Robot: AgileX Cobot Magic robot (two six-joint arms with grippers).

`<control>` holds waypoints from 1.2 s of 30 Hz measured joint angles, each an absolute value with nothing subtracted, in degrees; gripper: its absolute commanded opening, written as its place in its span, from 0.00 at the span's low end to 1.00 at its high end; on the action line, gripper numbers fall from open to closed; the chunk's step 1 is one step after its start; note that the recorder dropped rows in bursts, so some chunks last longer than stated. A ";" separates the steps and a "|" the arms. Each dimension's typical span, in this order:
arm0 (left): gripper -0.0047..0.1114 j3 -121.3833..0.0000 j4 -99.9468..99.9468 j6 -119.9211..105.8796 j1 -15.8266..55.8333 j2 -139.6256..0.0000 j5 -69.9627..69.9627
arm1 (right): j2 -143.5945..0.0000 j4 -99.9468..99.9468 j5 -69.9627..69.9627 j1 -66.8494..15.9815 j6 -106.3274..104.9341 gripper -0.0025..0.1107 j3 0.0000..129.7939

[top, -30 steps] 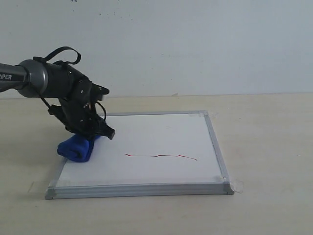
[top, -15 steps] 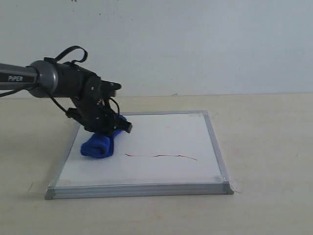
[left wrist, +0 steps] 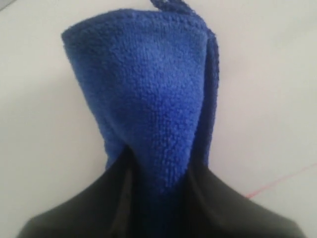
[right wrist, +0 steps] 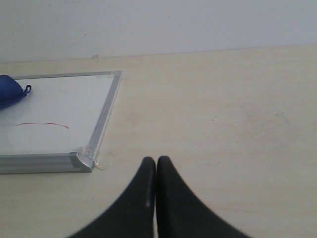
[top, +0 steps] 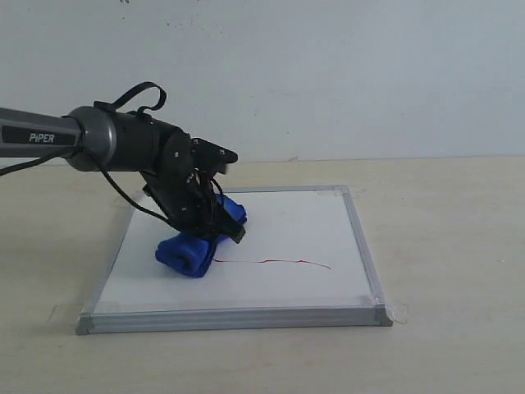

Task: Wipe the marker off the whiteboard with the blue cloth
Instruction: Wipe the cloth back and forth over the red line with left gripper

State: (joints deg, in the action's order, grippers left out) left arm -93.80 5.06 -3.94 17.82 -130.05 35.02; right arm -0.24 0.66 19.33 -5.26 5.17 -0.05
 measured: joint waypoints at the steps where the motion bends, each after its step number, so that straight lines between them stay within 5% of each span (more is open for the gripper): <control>1: 0.07 -93.81 5.06 -3.94 17.82 -130.05 34.79 | -0.24 0.66 19.33 -5.26 5.17 0.02 -0.05; 14: 0.07 -91.69 8.93 4.69 7.78 -127.42 39.60 | -0.24 0.66 19.33 -5.26 5.17 0.02 -0.05; 28: 0.07 -89.01 6.65 1.95 20.71 -126.30 37.69 | -0.24 0.66 19.33 -5.26 5.17 0.02 -0.05; 36: 0.07 -88.66 3.56 0.00 20.13 -126.10 37.69 | -0.24 0.66 19.33 -5.26 5.17 0.02 -0.05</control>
State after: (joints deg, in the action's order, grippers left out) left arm -88.66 3.56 0.00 20.13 -126.10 37.69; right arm -0.24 0.66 19.33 -5.26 5.17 -0.05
